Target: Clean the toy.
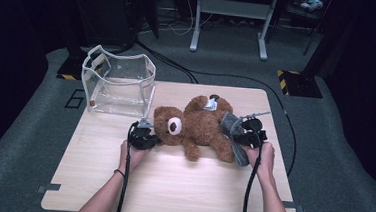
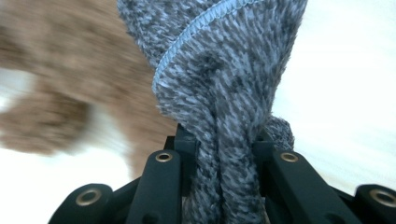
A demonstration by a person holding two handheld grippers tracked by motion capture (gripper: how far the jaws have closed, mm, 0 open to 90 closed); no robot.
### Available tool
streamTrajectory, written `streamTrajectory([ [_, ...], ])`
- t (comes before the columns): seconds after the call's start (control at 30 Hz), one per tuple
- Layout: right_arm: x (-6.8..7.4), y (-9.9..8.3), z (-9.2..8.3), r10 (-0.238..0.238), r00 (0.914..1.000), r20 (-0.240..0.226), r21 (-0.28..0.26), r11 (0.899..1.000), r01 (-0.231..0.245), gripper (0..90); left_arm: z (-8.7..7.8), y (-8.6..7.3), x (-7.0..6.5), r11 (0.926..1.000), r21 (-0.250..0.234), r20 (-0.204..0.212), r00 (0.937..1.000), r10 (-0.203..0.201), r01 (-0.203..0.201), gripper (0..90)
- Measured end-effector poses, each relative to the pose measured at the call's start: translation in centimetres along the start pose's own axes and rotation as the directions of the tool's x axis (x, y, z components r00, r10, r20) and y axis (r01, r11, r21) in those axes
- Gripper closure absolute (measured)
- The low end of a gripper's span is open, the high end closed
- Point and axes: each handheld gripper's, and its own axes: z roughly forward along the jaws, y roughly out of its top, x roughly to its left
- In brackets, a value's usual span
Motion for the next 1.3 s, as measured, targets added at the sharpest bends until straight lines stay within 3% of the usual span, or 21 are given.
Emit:
streamTrajectory([
  [0.1, 2.3, 0.5, 0.0, -0.054, 0.9977, -0.041, -0.038, 0.998, 0.053, 73.1, 0.0, 0.0, 0.0, 1.0000, 0.001, 0.000, 1.0000, -0.003, 0.003, 80.8],
  [0.17, 3.6, 0.5, 0.7, -0.085, 0.9953, -0.047, -0.029, 0.996, 0.083, 73.1, 0.0, 0.0, 0.1, 0.9999, 0.010, 0.000, 1.0000, 0.008, -0.008, 80.8],
  [0.27, 4.5, 0.1, 2.1, -0.105, 0.9937, -0.038, -0.005, 0.994, 0.105, 73.2, 0.0, 0.0, 0.0, 1.0000, 0.002, 0.001, 1.0000, -0.003, 0.003, 80.8],
  [0.4, 4.1, -0.5, 2.7, -0.083, 0.9960, -0.033, 0.002, 0.997, 0.083, 73.4, 0.0, 0.0, 0.2, 0.9999, 0.009, 0.002, 0.9999, 0.012, -0.012, 80.8],
  [0.47, 3.8, -0.8, 2.6, -0.082, 0.9961, -0.030, 0.013, 0.996, 0.083, 73.5, 0.1, 0.0, 0.2, 1.0000, 0.006, 0.004, 1.0000, 0.001, -0.001, 80.8],
  [0.63, 2.8, -2.2, 2.6, -0.077, 0.9970, 0.006, 0.033, 0.997, 0.076, 73.7, 0.0, -0.1, 0.3, 1.0000, 0.007, 0.007, 1.0000, 0.001, -0.001, 80.8],
  [0.77, 1.8, -2.9, 2.1, -0.055, 0.9973, 0.048, 0.042, 0.998, 0.053, 73.6, 0.0, -0.1, 0.3, 1.0000, 0.007, 0.006, 1.0000, 0.001, -0.001, 80.8],
  [0.8, 1.2, -3.2, 1.6, -0.044, 0.9944, 0.096, 0.061, 0.997, 0.038, 73.6, 0.0, -0.1, 0.2, 1.0000, 0.003, -0.001, 1.0000, -0.001, 0.001, 80.8],
  [0.9, 0.2, -3.6, 0.7, -0.030, 0.9944, 0.101, 0.044, 0.999, 0.025, 73.5, 0.0, -0.1, 0.3, 1.0000, 0.000, 0.002, 1.0000, -0.002, 0.002, 80.8],
  [0.97, 0.4, -3.4, 0.0, -0.020, 0.9959, 0.089, 0.021, 1.000, 0.018, 73.4, 0.0, -0.1, 0.3, 1.0000, 0.001, 0.002, 1.0000, -0.005, 0.005, 80.8],
  [1.0, 0.7, -3.2, -0.2, -0.016, 0.9969, 0.078, 0.016, 1.000, 0.014, 73.3, 0.1, -0.1, 0.3, 1.0000, 0.000, 0.003, 1.0000, -0.003, 0.003, 80.8],
  [1.13, 2.8, -1.6, -0.7, -0.071, 0.9971, 0.027, -0.042, 0.997, 0.072, 73.3, 0.0, 0.0, 0.2, 1.0000, 0.002, 0.005, 1.0000, 0.000, 0.000, 80.8],
  [1.3, 6.5, 0.9, 0.3, -0.166, 0.9858, -0.020, -0.074, 0.984, 0.165, 73.3, 0.0, 0.0, 0.2, 0.9999, -0.007, 0.009, 0.9999, -0.009, 0.009, 80.8],
])
